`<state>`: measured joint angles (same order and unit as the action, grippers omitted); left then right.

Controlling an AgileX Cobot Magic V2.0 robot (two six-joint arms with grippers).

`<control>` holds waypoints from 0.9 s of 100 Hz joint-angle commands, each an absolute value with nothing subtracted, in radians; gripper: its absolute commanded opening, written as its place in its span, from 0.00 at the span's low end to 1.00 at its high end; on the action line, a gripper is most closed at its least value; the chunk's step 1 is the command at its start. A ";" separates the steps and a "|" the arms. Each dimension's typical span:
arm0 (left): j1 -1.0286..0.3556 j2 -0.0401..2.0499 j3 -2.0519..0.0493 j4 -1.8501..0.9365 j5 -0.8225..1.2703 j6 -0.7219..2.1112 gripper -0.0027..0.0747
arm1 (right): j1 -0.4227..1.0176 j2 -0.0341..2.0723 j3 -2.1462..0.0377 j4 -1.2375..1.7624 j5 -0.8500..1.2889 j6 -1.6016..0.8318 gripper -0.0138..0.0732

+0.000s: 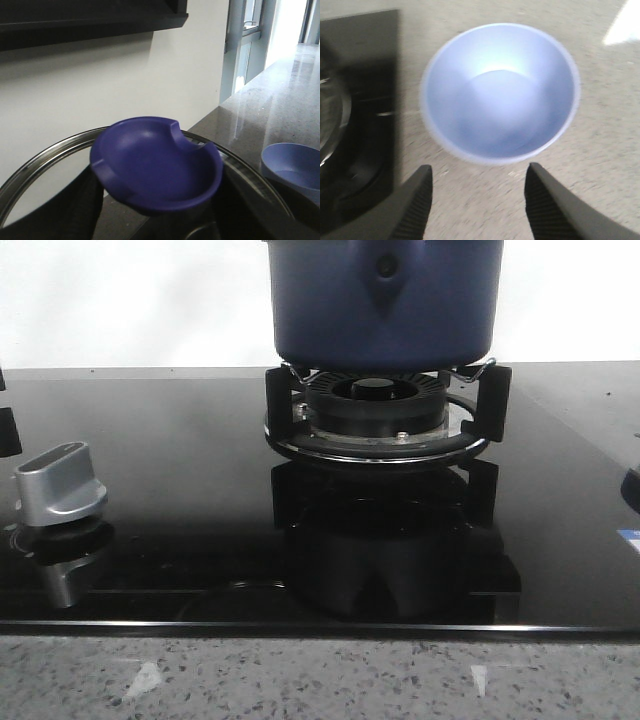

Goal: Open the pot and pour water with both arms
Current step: 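Reach the right gripper to the light blue bowl and grasp its rim, then lift the light blue bowl with the right gripper toward the pot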

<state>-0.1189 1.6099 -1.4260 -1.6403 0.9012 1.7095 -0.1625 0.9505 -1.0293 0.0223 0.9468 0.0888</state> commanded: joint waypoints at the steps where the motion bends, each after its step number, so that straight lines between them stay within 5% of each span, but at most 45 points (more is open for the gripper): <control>1: -0.078 1.554 -1.466 -1.726 0.954 1.685 0.37 | -0.212 1.044 -1.125 -0.008 0.926 0.095 0.59; 63: 0.011 1.554 -1.466 -1.726 1.012 1.671 0.37 | -0.352 1.454 -1.251 -0.010 0.937 0.056 0.58; 90: 0.011 1.554 -1.466 -1.726 1.014 1.671 0.37 | -0.352 1.490 -1.251 0.000 0.926 0.056 0.17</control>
